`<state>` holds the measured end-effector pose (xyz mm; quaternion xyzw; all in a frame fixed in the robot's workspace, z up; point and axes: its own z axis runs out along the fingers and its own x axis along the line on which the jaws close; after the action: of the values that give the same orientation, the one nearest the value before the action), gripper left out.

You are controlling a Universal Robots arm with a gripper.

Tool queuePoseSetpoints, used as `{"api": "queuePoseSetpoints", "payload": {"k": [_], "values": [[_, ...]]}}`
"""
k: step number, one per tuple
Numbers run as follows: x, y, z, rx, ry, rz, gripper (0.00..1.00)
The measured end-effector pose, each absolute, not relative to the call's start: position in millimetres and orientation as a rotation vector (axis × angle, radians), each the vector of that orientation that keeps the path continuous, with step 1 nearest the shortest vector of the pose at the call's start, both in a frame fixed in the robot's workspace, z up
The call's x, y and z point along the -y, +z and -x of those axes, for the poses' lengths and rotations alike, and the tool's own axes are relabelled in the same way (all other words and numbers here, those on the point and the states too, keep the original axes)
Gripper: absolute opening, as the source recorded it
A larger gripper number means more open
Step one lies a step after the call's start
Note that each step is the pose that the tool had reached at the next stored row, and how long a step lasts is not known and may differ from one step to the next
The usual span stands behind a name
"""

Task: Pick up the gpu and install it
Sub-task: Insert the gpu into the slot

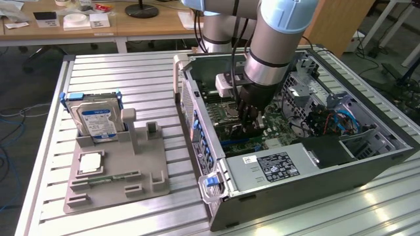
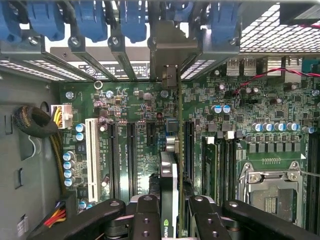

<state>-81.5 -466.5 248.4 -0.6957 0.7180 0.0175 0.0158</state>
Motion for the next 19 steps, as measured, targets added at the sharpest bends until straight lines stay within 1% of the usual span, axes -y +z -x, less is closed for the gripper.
{"api": "queuePoseSetpoints", "payload": {"k": [19], "values": [[466.8, 243.8, 81.5, -2.233, 0.055, 2.163, 0.27]]}}
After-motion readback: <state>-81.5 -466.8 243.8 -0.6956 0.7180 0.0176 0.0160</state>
